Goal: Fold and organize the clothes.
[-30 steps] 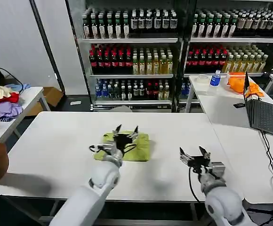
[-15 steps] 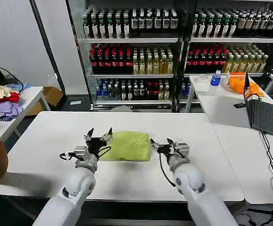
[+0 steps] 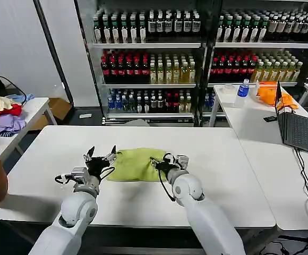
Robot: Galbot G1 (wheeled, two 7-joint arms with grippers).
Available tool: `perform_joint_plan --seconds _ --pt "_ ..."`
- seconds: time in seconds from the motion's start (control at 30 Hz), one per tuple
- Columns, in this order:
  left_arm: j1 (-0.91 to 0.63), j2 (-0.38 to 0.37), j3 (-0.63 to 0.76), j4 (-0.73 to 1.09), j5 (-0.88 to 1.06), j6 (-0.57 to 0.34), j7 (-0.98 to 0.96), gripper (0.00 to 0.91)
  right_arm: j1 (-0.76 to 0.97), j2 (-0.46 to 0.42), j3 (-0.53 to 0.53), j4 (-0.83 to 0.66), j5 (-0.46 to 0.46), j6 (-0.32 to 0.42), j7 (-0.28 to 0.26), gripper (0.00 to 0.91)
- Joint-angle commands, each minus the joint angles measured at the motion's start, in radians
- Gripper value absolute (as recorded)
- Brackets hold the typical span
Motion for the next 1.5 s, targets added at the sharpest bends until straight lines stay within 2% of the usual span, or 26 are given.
perform_joint_plan --seconds 0.03,0.37,0.67,0.7,0.73,0.77,0.87,0.93,1.13,1.17,1.37,1.5 --pt "0.013 0.011 -0.019 -0.011 -0.006 0.001 0.002 0.907 0.058 0.027 -0.015 -0.093 0.045 -0.002 0.003 0.000" --pt "0.013 0.022 -0.016 -0.013 -0.018 0.002 0.007 0.907 0.095 -0.079 0.048 -0.114 0.018 -0.005 0.001 0.000" --pt "0.012 0.025 -0.009 -0.012 -0.019 0.006 0.012 0.907 0.129 -0.157 0.112 -0.168 -0.085 -0.024 -0.041 0.000" --pt "0.011 0.024 -0.007 -0.012 -0.019 0.006 0.012 0.907 0.131 -0.157 0.116 -0.176 -0.110 -0.017 -0.052 0.040" --pt "0.011 0.024 -0.006 -0.012 -0.019 0.006 0.012 0.907 0.134 -0.156 0.118 -0.183 -0.124 -0.008 -0.064 0.433" --pt "0.011 0.023 -0.005 -0.012 -0.018 0.007 0.012 0.907 0.133 -0.156 0.116 -0.187 -0.152 0.007 -0.073 0.907" --pt "0.010 0.023 -0.001 -0.014 -0.018 0.008 0.012 0.907 0.111 -0.160 0.098 -0.170 -0.229 0.082 -0.099 0.907" --pt "0.010 0.025 0.001 -0.017 -0.019 0.009 0.012 0.907 0.079 -0.169 0.083 -0.132 -0.344 0.150 -0.105 0.907" --pt "0.015 0.031 0.000 -0.025 -0.023 0.009 0.012 0.907 0.002 -0.190 0.093 -0.076 -0.546 0.363 -0.082 0.907" --pt "0.017 0.031 0.000 -0.026 -0.023 0.010 0.012 0.907 -0.006 -0.193 0.096 -0.070 -0.560 0.406 -0.078 0.907" --pt "0.028 0.038 -0.007 -0.040 -0.026 0.010 0.011 0.907 -0.175 -0.231 0.172 0.122 -0.637 0.527 -0.055 0.907" --pt "0.038 0.043 -0.009 -0.047 -0.026 0.010 0.011 0.907 -0.330 -0.253 0.231 0.293 -0.630 0.532 -0.054 0.907"
